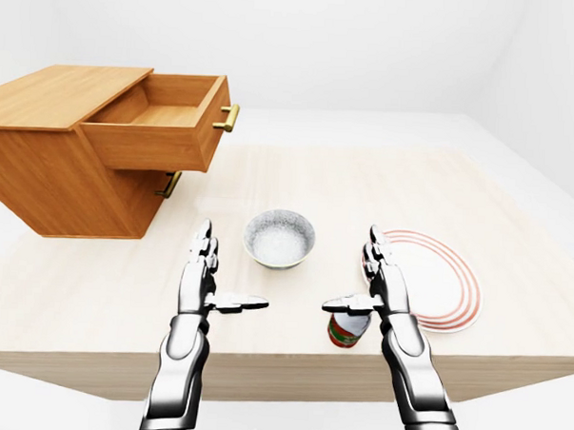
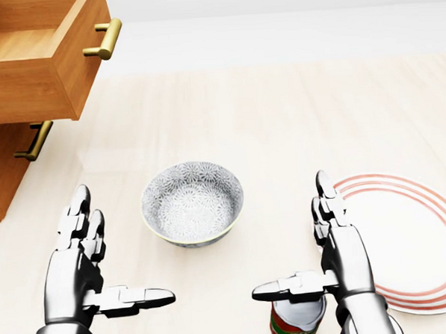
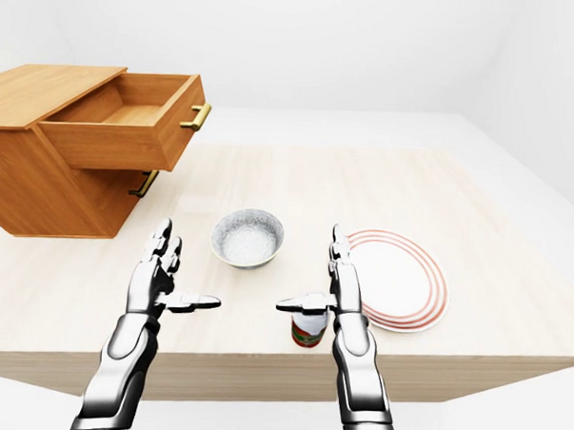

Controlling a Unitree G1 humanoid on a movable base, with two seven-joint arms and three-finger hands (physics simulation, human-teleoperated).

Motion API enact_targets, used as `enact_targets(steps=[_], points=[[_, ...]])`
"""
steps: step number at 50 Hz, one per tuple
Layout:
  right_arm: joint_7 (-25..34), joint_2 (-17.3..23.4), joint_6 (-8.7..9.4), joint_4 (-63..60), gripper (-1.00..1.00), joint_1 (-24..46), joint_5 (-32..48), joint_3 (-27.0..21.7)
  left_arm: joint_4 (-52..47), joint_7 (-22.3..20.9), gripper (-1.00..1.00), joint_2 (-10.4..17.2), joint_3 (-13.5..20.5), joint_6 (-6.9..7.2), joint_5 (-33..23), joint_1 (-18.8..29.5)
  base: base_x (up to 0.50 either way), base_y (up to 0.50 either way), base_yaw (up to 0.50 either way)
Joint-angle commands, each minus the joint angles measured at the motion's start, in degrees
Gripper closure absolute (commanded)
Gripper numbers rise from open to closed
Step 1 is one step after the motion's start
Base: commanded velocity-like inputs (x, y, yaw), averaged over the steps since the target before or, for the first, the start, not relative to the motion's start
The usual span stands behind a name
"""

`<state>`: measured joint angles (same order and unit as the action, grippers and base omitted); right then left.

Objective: Put the bowl on top of the cabinet.

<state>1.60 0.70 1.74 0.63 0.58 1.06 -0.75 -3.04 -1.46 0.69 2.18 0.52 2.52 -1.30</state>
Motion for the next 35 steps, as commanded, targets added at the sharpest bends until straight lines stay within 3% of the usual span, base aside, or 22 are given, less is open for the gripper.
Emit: enact_targets(steps=[1, 15, 18, 27, 29, 35], points=[[0.35, -0.04, -0.15, 0.06, -1.0, 0.1, 0.2, 0.15, 0.54, -0.13, -1.0, 0.06, 0.26, -0.97, 0.47, 0.1, 0.5, 0.0, 0.0], [0.01, -0.06, -0.55, 0.0, -1.0, 0.05, 0.16, -0.03, 0.07, -0.21, -1.0, 0.07, 0.08, -0.85, 0.29, -0.24, 0.5, 0.0, 0.0], [-0.04, -0.02, -0.76, 0.3, -1.0, 0.14, 0.19, -0.08, 1.2, -0.17, -1.0, 0.09, 0.22, -1.63, 0.23, 0.11, 0.5, 0.0, 0.0], [-0.39, -0.03, -1.06, 0.32, -1.0, 0.15, 0.39, -0.11, 1.16, -0.42, -1.0, 0.24, 0.33, -1.91, 0.27, -0.06, 0.5, 0.0, 0.0], [-0.38, -0.13, -1.6, 0.29, -1.0, 0.06, -0.06, -0.27, 1.44, -0.61, -1.0, 0.26, 0.23, -2.71, 0.04, -0.21, 0.0, 0.0, 0.0], [-0.54, -0.03, -2.46, 0.86, -1.0, 0.15, 0.28, -0.16, -0.08, -0.38, -1.0, 0.31, 0.31, -1.86, -0.5, -0.37, 0.0, 0.0, 0.0]])
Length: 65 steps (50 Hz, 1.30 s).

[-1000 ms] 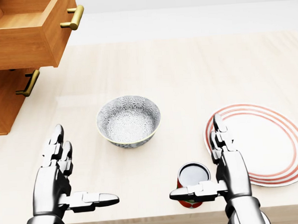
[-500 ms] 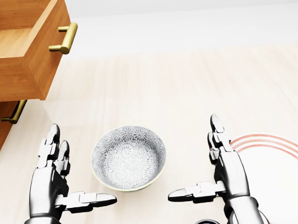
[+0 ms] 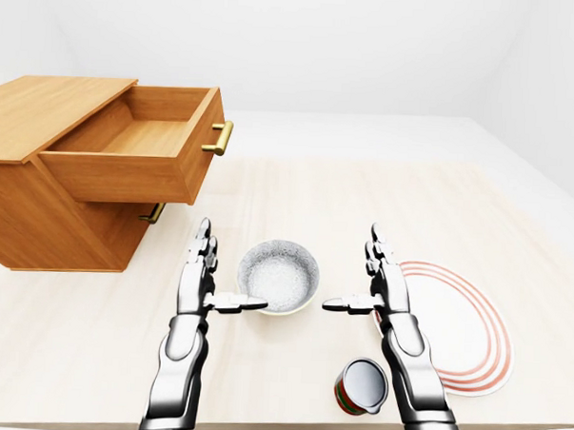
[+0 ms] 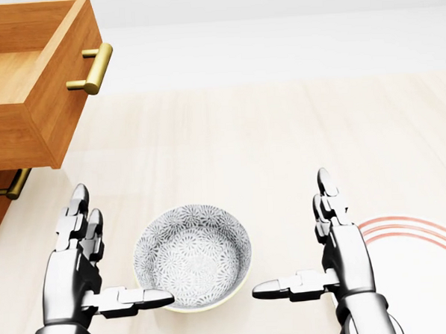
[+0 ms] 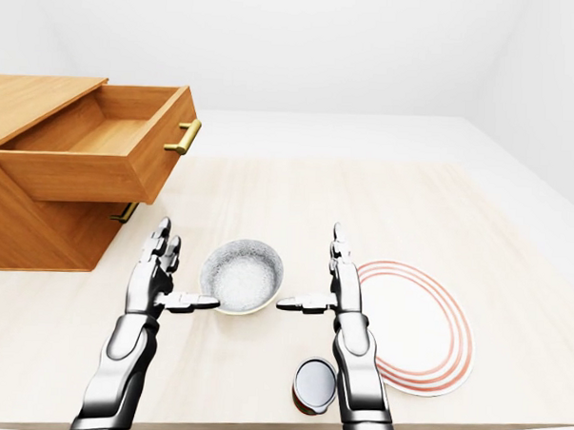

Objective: Put the bowl on top of the cabinet.

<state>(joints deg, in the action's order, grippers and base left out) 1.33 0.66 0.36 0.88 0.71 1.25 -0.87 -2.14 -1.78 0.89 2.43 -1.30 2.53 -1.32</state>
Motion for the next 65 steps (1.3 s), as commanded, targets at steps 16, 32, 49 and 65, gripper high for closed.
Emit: enact_targets(steps=[16, 32, 49, 65], points=[[-0.14, 0.13, -1.3, -0.42, -1.0, -0.73, -0.31, -0.4, -9.27, 1.14, -1.0, 0.28, -1.02, -0.26, -7.74, -1.8, 0.0, 0.0, 0.0], [-0.74, 0.17, -2.08, 2.53, -1.0, 0.75, 0.08, -0.42, -13.07, 3.93, -1.0, -0.46, -4.54, -3.7, -17.29, -3.91, 0.0, 0.0, 0.0], [-1.32, 0.43, -2.72, 5.03, -1.0, 1.97, -0.14, -0.96, -18.05, 7.17, -1.0, -0.13, -6.85, -3.7, -25.23, -9.15, 0.0, 0.0, 0.0], [-1.5, 0.42, -3.86, 7.55, -1.0, 2.89, 0.11, -0.76, -14.94, 18.25, -1.0, 0.89, -9.56, -3.7, -41.59, -12.71, 0.0, 0.0, 0.0]])
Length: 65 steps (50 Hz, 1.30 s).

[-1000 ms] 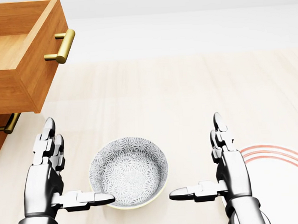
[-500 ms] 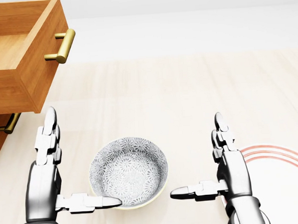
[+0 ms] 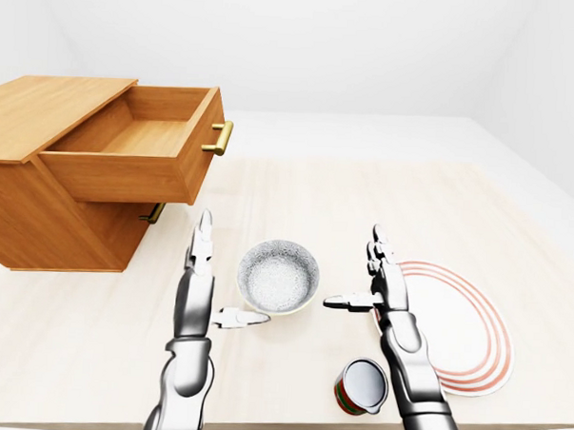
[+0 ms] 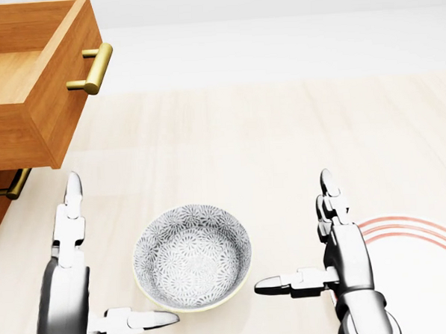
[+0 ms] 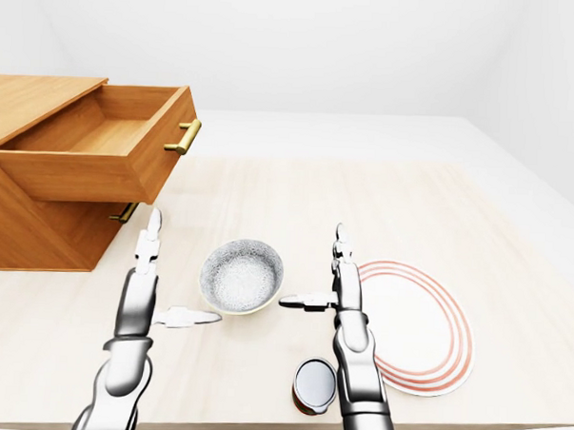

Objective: Put the bowl on top of the cabinet.

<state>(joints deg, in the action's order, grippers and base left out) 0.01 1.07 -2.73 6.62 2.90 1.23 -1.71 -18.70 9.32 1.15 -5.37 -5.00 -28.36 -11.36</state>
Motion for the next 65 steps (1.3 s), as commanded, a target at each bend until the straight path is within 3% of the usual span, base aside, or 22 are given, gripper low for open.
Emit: enact_targets(steps=[1, 4, 11, 12, 22, 27, 34, 35, 36, 61, 62, 63, 64, 65], points=[[-0.15, 0.0, -0.73, 1.77, -1.0, 0.7, 0.09, 0.08, 2.41, 8.63, -1.0, 0.65, -1.77, 0.0, -12.91, -2.56, 0.0, 0.0, 0.0], [-0.16, -0.05, -0.48, 1.24, -1.0, 0.51, 0.24, 0.24, 5.47, 13.7, -1.0, 1.16, -2.32, 0.0, -19.43, -2.47, 0.0, 0.0, 0.0], [-0.18, -0.05, -0.48, 1.41, -1.0, 0.62, 0.27, 0.24, 8.53, 17.82, -1.0, 1.58, -2.82, 0.0, -23.5, -1.44, 0.0, 0.0, 0.0], [-0.18, 0.0, -0.6, 1.85, -1.0, 0.91, 0.23, 0.14, 9.8, 20.68, -1.0, 1.85, -2.96, 0.0, -28.64, -1.33, 0.0, 0.0, 0.0], [-0.27, 0.05, -0.78, 2.48, -1.0, 1.21, 0.3, 0.06, 14.94, 20.68, -1.0, 4.2, -4.83, 0.0, -42.36, 0.98, 0.0, 0.0, 0.0], [-0.24, -0.06, -0.43, 1.64, -1.0, 0.81, 0.48, 0.34, 17.3, 20.68, -1.0, 4.57, -5.7, 0.0, -44.34, 2.44, 0.0, 0.0, 0.0], [-0.18, -0.09, -0.6, 1.99, -1.0, 1.05, 0.58, 0.42, 21.42, 20.68, -1.0, 5.24, -8.73, 0.0, -51.52, 5.17, 0.0, 0.0, 0.0], [0.19, -0.14, -0.98, 2.15, -1.0, 1.03, 0.58, 0.67, 40.24, 20.68, -1.0, 1.41, -16.58, 0.0, -66.83, 13.16, 0.0, 0.0, 0.0], [0.28, -0.11, -1.05, 2.18, -1.0, 1.05, 0.48, 0.58, 43.62, 20.68, -1.0, 1.05, -18.08, 0.0, -68.41, 14.63, 0.0, 0.0, 0.0], [0.36, -0.17, -1.15, 2.38, -1.0, 1.13, 0.58, 0.62, 50.18, 20.68, -1.0, 0.88, -19.06, 0.0, -68.12, 18.2, 0.0, 0.0, 0.0], [0.41, -0.17, -1.16, 2.39, -1.0, 1.13, 0.58, 0.65, 50.6, 20.68, -0.12, 0.88, -19.03, 0.0, -68.32, 18.37, 0.0, 0.0, 0.0], [0.44, -0.18, -1.11, 2.32, -1.0, 1.12, 0.56, 0.66, 50.62, 20.68, 0.15, 0.91, -19.04, 0.0, -68.4, 18.35, 0.0, 0.0, 0.0], [0.4, -0.17, -1.13, 2.4, -1.0, 1.15, 0.57, 0.62, 50.73, 20.68, 0.94, 0.95, -19.13, 0.0, -68.62, 18.32, 0.0, 0.0, 0.0], [0.42, -0.15, -1.2, 2.48, -1.0, 1.17, 0.56, 0.6, 50.78, 20.68, 0.95, 0.97, -19.15, 0.0, -68.77, 18.29, 0.0, 0.0, 0.0]])
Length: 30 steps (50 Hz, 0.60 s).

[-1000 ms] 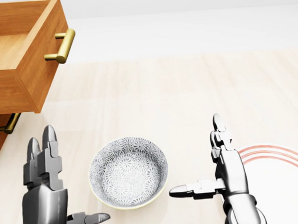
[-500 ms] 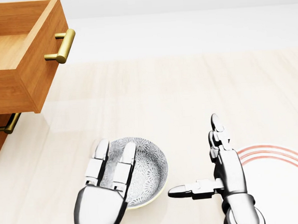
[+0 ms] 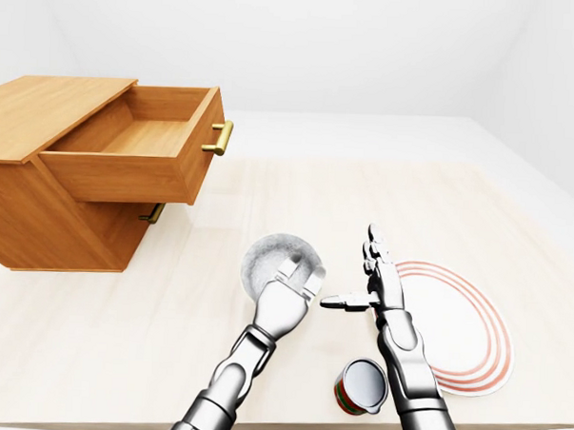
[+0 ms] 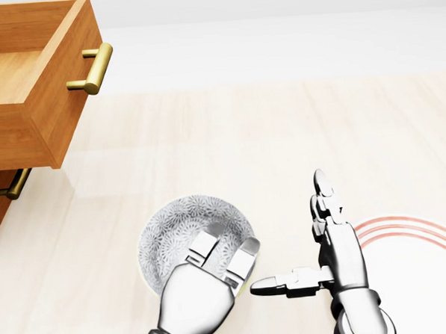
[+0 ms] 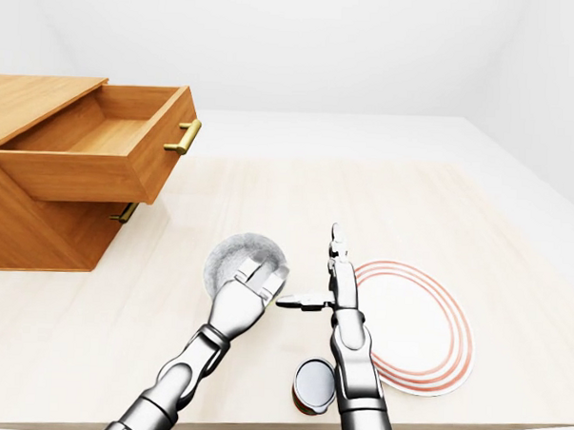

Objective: Put the bowl on top of the cabinet.

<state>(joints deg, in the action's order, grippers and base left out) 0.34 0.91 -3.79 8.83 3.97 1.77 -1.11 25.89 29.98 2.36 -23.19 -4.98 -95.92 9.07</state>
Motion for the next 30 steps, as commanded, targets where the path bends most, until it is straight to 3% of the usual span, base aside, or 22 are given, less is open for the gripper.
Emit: enact_targets(steps=[1, 22, 30], points=[[0.06, 0.01, -0.13, 0.27, -1.0, 0.12, 0.0, -0.03, 6.09, 0.02, 0.95, -0.2, -1.35, -0.02, -1.23, -2.23, 0.0, 0.0, 0.0], [0.07, 0.07, -0.48, 0.92, -1.0, 0.41, 0.04, -0.05, 3.33, 0.02, 0.95, 0.43, -0.92, -0.02, -0.77, -3.31, 0.0, 0.0, 0.0], [0.13, 0.03, -0.83, 1.44, -1.0, 0.58, 0.1, 0.02, -5.2, 0.02, 0.95, 1.22, 2.08, -0.02, 4.75, -4.56, 0.0, 0.0, 0.0]])
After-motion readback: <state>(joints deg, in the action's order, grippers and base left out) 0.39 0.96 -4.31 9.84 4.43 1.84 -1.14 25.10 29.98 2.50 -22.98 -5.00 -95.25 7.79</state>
